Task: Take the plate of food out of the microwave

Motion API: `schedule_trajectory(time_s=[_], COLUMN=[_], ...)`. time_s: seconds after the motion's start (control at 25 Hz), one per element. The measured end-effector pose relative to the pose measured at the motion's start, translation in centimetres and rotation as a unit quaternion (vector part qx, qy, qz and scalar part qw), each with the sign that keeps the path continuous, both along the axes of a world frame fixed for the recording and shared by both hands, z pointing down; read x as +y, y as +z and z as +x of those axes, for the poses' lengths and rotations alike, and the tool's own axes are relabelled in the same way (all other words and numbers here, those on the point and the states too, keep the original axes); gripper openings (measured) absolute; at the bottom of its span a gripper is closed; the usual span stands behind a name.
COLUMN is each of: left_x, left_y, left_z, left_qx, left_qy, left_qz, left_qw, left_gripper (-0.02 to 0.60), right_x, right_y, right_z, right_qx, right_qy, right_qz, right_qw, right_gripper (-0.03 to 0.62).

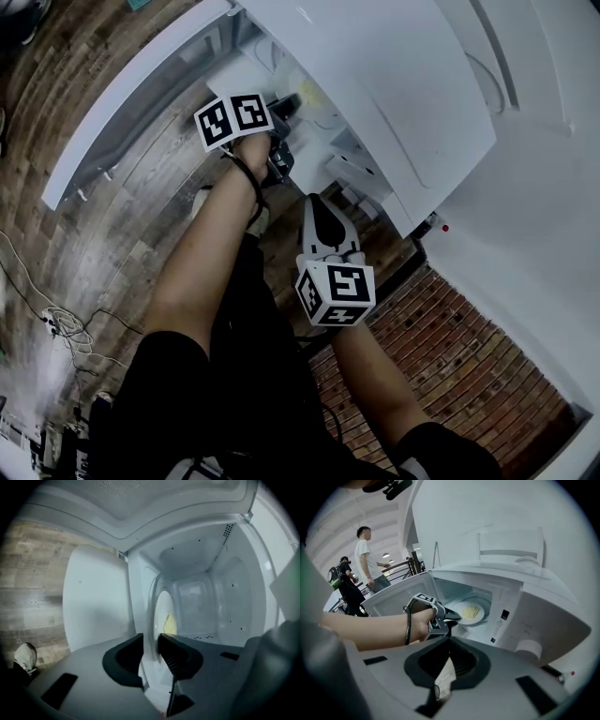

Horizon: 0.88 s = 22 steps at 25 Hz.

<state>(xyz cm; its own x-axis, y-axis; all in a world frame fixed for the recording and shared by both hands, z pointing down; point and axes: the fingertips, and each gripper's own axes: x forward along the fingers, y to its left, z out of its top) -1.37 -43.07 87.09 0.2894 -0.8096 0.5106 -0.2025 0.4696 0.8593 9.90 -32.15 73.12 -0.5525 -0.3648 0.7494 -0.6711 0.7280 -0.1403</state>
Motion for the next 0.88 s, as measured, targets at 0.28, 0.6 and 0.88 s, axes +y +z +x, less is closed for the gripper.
schedule_trajectory(time_s=[0.28,0.6,0.88], left_x=[1.3,4.4,10.3], left_y=[-1.0,-1.2,-4.4], left_z=[0.1,-0.9,-3.3], left_qx=[0.044,0.141,0.128], left_qy=[-0.026,-0.117,-0.147], left_qz=[0.042,0.095,0.096], left_qw=[0.9978,0.9784,0.9762], left_gripper=[0.02,0.012,0.012], right_x=[0.2,-0.3,0.1], right_y=[0.2,0.1,-0.4], right_z=[-0.4,-1.0,-3.6], right_qx=[-0.002,-0.013,-0.062], right_qy=[-0.012,-0.017,-0.022], right_qz=[-0.004,-0.004,-0.006], right_qw=[1.0,1.0,0.998], right_gripper=[0.014,0.014,0.014])
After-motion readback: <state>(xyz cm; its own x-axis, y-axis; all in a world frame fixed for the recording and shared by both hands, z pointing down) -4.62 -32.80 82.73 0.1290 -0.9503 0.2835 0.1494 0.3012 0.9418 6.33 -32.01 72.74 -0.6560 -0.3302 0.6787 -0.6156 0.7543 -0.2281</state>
